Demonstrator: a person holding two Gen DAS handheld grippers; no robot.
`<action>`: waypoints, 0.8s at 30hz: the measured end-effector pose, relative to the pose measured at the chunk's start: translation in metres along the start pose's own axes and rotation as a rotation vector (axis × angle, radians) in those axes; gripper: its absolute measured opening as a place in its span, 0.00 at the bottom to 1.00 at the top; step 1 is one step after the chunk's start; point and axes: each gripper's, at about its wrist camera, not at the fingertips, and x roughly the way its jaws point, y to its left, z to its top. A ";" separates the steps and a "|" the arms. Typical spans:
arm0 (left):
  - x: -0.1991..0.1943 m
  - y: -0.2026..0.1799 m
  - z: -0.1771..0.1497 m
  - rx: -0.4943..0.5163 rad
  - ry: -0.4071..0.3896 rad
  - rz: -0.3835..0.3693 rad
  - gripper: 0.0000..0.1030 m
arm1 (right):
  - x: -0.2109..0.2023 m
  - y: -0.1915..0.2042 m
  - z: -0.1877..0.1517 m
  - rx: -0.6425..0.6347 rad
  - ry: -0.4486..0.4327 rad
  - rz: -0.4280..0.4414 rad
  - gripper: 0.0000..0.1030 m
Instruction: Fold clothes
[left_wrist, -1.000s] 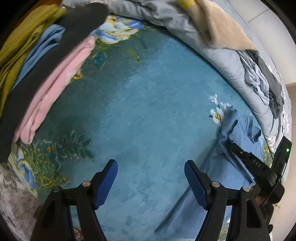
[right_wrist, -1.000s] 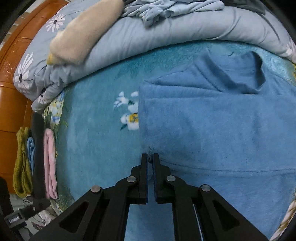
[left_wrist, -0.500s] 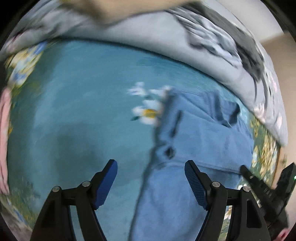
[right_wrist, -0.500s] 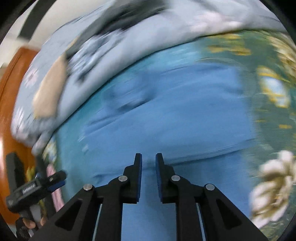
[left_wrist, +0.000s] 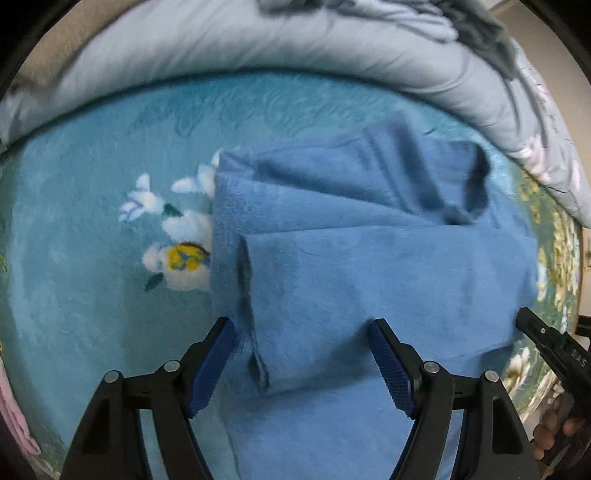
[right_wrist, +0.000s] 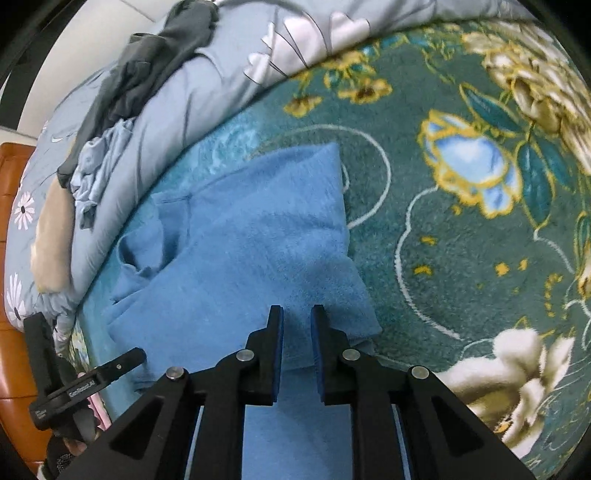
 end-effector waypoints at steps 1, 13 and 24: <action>0.000 0.001 0.000 0.004 0.002 0.002 0.76 | -0.001 -0.001 -0.001 -0.002 0.002 0.006 0.14; -0.038 0.040 -0.071 -0.047 -0.029 -0.090 0.84 | -0.017 -0.032 -0.038 -0.024 0.071 0.043 0.40; -0.003 0.083 -0.186 -0.095 0.048 -0.092 0.87 | -0.005 -0.100 -0.128 0.013 0.252 0.006 0.40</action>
